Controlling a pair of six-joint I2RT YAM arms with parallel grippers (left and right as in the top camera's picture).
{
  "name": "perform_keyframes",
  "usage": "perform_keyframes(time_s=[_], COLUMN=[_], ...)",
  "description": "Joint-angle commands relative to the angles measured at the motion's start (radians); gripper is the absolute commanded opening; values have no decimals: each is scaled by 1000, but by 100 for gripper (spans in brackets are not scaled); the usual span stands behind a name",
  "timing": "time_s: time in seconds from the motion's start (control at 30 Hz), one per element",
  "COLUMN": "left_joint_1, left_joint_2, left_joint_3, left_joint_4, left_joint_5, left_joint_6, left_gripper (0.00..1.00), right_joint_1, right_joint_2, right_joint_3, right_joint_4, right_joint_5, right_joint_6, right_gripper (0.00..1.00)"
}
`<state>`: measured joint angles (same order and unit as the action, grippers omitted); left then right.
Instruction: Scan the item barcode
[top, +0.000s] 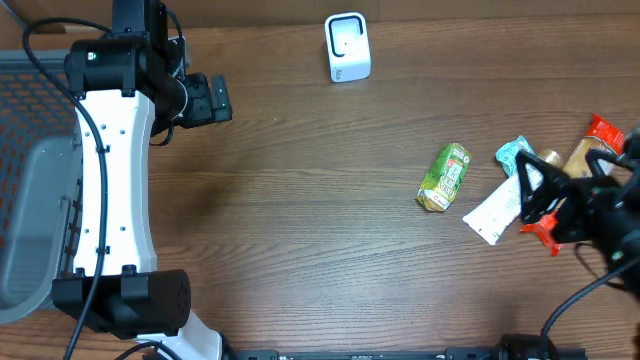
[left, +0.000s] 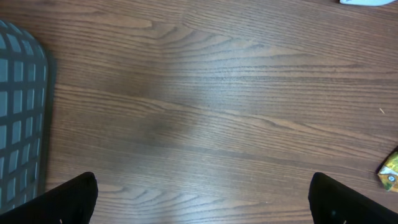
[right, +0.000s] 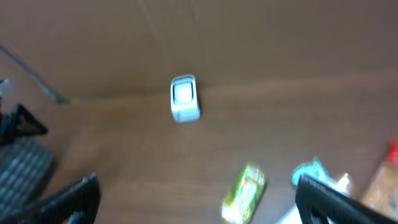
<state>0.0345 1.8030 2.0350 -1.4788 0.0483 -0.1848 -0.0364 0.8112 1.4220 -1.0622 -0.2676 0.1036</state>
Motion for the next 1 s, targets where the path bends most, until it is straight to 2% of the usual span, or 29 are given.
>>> perform_keyframes(time_s=[0.0, 0.23, 0.43, 0.83, 0.97], left_joint_1=[4, 4, 4, 4, 4], left_joint_2=[10, 10, 10, 10, 10], left_joint_3=[1, 0, 0, 0, 0], left_joint_4=[-2, -1, -1, -2, -1], left_joint_5=[-1, 0, -1, 0, 0], left_joint_6=[-10, -10, -10, -10, -10], left_gripper=[100, 100, 99, 99, 100], right_joint_1=[47, 60, 121, 154, 154], right_joint_2=[-138, -415, -613, -796, -809], right_joint_3=[-217, -789, -1155, -1406, -1414], right_joint_4=[145, 664, 965, 994, 1001], right_joint_5=[144, 154, 154, 103, 67], right_joint_6=[-8, -4, -3, 0, 0], right_gripper=[100, 100, 100, 100, 100])
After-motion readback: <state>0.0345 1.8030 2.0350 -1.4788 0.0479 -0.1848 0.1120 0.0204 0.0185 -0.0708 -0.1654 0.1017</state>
